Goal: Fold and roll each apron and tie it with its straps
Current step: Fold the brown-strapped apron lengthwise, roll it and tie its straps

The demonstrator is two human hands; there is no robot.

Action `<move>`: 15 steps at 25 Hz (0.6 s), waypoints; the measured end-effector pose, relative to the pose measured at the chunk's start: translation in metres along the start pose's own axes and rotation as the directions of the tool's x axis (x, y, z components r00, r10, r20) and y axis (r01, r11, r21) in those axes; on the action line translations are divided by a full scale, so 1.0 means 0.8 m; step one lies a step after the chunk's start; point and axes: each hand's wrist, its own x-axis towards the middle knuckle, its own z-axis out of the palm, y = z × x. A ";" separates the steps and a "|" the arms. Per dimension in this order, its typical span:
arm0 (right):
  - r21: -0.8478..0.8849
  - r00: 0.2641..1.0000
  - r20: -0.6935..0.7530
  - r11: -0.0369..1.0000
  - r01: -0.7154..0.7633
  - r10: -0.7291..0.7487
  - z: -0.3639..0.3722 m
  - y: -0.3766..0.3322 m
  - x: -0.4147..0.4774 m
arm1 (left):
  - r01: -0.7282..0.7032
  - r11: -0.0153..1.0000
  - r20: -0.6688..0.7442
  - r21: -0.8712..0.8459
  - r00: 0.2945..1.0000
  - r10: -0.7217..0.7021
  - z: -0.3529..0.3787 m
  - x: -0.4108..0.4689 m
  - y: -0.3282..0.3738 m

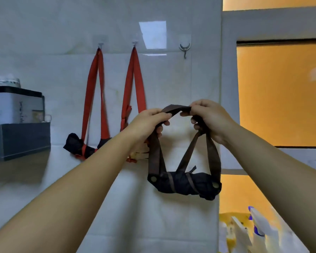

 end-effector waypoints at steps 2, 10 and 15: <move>-0.036 0.996 -0.040 0.996 0.077 -0.078 -0.002 -0.014 0.026 | -0.072 0.997 -0.037 0.042 0.997 0.074 -0.003 0.033 0.012; -0.087 0.942 -0.135 0.950 0.299 -0.308 -0.020 -0.078 0.119 | -0.266 0.963 -0.119 0.051 0.955 0.271 -0.004 0.130 0.080; -0.057 0.880 -0.214 0.905 0.422 -0.424 -0.013 -0.111 0.160 | -0.404 0.914 -0.289 0.027 0.872 0.394 -0.016 0.175 0.118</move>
